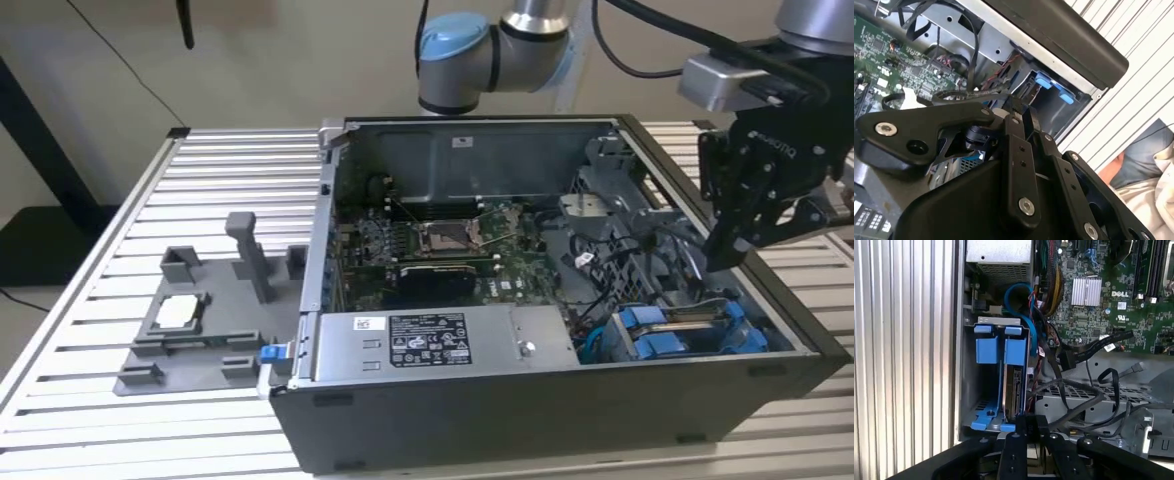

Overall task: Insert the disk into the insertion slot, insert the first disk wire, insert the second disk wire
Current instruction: 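Insert the first disk wire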

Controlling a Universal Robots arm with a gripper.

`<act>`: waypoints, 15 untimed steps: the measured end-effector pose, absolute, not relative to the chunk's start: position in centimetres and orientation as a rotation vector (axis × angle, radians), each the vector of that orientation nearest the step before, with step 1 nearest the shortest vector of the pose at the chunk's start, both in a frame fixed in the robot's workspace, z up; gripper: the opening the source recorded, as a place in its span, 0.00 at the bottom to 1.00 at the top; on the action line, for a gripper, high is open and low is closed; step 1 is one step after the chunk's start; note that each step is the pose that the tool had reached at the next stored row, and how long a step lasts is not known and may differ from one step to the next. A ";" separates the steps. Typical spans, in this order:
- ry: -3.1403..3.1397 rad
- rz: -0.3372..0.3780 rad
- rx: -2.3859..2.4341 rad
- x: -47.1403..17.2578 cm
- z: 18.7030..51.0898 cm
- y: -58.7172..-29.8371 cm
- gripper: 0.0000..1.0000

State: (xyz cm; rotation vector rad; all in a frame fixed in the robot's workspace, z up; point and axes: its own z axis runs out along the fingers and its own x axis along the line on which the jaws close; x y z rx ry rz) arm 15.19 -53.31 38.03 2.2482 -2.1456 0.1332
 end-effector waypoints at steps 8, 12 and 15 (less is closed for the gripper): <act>-2.164 0.108 2.231 15.3 37.6 -53.3 0.19; -2.175 0.099 2.215 15.3 37.4 -53.5 0.19; -2.167 0.079 2.207 15.4 37.4 -53.9 0.19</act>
